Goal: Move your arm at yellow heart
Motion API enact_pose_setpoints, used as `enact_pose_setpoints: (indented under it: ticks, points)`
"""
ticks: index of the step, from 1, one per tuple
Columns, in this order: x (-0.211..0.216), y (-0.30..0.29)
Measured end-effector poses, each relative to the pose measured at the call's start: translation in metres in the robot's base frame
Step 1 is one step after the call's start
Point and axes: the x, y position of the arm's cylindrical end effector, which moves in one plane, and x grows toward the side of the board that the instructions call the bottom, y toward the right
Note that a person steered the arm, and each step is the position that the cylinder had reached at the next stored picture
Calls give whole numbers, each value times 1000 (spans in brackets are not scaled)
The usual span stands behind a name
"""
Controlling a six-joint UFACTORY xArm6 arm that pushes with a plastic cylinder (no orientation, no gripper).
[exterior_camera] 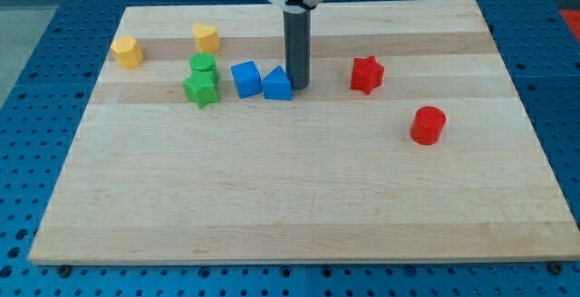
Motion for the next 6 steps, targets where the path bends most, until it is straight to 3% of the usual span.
enact_pose_setpoints:
  ticks: [2,4,6]
  points:
    - [0,-7]
    - [-54,-2]
    - [-75,-54]
